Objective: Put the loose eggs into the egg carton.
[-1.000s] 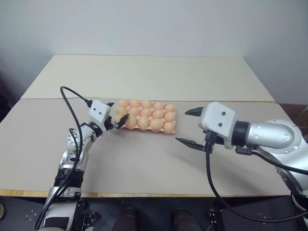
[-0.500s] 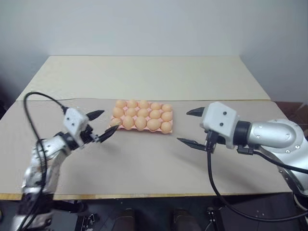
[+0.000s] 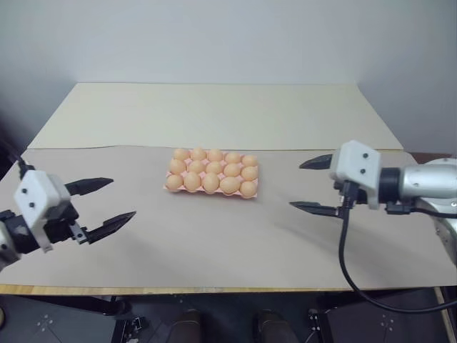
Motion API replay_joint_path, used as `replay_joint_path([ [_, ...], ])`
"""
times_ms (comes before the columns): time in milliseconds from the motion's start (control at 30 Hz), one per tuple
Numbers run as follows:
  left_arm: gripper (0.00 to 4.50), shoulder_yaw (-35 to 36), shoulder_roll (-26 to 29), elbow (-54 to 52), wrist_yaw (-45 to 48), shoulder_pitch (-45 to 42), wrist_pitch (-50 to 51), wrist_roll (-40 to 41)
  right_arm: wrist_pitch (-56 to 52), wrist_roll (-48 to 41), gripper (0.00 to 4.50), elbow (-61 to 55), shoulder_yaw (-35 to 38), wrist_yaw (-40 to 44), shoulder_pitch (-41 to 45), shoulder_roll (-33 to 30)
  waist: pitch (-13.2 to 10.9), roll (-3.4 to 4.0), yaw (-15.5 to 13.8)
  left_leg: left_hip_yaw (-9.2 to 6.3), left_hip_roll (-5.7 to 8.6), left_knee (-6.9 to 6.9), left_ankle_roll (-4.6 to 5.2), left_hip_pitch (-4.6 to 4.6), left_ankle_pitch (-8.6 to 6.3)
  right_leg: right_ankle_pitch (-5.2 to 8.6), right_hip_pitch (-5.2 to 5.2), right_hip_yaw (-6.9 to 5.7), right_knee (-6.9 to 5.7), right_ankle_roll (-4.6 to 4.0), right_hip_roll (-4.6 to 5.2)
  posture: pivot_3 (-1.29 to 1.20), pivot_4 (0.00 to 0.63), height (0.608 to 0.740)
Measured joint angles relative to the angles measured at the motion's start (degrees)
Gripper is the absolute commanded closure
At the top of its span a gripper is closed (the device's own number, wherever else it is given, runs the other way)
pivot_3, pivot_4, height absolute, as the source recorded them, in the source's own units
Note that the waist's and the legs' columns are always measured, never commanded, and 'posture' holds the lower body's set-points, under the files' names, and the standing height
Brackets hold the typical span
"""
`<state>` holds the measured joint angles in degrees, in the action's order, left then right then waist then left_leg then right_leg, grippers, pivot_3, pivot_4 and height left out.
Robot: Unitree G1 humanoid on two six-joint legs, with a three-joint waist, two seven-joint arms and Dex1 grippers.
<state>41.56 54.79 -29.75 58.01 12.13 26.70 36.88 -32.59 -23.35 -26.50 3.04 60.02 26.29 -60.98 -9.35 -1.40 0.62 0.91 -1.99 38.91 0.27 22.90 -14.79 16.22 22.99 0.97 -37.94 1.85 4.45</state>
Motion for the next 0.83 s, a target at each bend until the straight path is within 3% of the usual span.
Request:
replay_joint_path([
  [267, 0.24, 7.2, 4.5, -1.1, 3.8, 0.6, 5.7, 4.2, 6.0, 0.6, 0.0, 5.0, 2.5, 4.0, -2.4, -1.9, 0.0, 0.01, 0.1, 0.09, -0.01, -0.05, 0.0, -0.01, 0.0, 0.0, 0.05, 0.1, 0.0, 0.0, -0.02, 0.0, 0.15, 0.74],
  [833, 0.24, 5.9, 5.6, 0.2, 4.0, -3.3, 7.2, 4.7, 6.8, 0.6, 0.0, 3.4, 5.8, 3.6, -5.2, -3.4, 0.0, 0.01, 0.1, 0.13, -0.01, -0.06, 0.0, 0.0, 0.0, 0.0, 0.08, 0.14, -0.01, 0.0, -0.02, 0.0, 0.15, 0.74],
])
